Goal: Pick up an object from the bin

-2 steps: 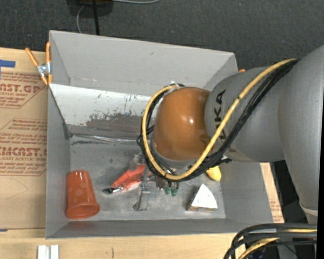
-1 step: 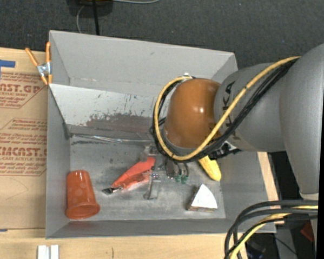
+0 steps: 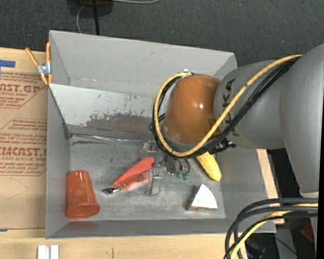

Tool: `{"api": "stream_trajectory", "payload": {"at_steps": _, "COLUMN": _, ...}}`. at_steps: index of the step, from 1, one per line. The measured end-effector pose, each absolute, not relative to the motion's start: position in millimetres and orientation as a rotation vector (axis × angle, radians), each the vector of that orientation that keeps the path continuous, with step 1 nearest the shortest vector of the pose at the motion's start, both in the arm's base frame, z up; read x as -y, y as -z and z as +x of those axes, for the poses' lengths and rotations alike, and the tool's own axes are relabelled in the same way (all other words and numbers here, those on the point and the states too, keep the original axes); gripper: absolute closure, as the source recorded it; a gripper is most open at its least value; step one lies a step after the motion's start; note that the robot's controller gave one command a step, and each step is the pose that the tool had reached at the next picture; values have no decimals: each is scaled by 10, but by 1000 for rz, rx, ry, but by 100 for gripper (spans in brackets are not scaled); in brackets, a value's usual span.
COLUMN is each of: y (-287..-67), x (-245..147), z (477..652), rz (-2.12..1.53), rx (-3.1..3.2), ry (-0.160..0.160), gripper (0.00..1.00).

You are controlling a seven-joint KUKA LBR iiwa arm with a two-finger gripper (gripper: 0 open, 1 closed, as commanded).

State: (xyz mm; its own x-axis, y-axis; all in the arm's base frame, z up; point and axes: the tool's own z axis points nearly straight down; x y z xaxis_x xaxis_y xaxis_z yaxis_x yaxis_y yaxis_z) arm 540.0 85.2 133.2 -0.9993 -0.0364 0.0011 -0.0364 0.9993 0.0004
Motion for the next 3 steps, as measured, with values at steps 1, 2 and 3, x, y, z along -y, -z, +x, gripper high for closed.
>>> {"api": "stream_trajectory", "payload": {"at_steps": 1, "y": -1192, "x": -918, "z": 5441, "rz": -2, "rx": 3138, "ry": 3, "gripper": 0}}
{"api": "stream_trajectory", "payload": {"at_steps": 2, "y": -669, "x": -962, "z": 5477, "rz": -82, "rx": 3138, "ry": 2, "gripper": 0}}
{"api": "stream_trajectory", "payload": {"at_steps": 3, "y": -697, "x": -881, "z": 5470, "rz": 74, "rx": 3138, "ry": 5, "gripper": 100}}
